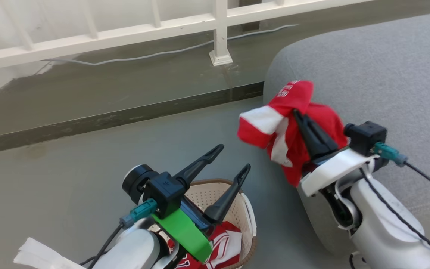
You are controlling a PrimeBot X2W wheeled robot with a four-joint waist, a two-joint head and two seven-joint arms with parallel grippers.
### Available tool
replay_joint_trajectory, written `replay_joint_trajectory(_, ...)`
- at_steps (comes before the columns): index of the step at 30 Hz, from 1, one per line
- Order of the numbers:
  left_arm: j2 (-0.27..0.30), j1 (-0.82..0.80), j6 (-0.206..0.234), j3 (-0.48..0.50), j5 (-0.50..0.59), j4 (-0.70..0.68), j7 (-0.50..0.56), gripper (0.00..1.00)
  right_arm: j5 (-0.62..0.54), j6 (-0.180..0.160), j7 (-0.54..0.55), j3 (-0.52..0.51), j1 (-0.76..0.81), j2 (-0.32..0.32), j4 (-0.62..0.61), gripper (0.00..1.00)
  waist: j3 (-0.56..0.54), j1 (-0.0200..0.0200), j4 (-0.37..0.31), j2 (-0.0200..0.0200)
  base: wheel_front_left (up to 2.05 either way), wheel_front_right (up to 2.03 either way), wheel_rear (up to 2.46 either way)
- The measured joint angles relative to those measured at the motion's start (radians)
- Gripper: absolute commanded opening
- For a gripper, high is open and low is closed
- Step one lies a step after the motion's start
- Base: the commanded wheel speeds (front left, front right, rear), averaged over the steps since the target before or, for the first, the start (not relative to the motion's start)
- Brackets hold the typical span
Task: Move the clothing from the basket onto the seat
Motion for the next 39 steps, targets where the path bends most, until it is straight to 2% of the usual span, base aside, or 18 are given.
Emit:
replay_joint_trajectory(10, 0.017, 0.004, 0.010, -0.021, 0.022, -0.035, 0.036, 1.00, 0.007, -0.044, -0.001, -0.116, -0.007, -0.025, -0.018, 0.00, 0.047, 0.0000, -0.074, 0.0000, 0.00, 0.00, 0.00)
replay_joint_trajectory(28, 0.055, -0.011, 0.017, -0.027, 0.059, -0.075, 0.100, 1.00, 0.011, -0.069, -0.002, -0.291, -0.017, -0.015, -0.066, 0.00, 0.170, 0.0000, -0.228, 0.0000, 0.00, 0.00, 0.00)
replay_joint_trajectory(39, 0.057, -0.072, 0.016, -0.051, 0.066, -0.100, 0.132, 1.00, 0.016, -0.069, -0.003, -0.392, -0.164, -0.047, -0.035, 0.00, 0.265, 0.0001, -0.268, 0.0000, 0.00, 0.00, 0.00)
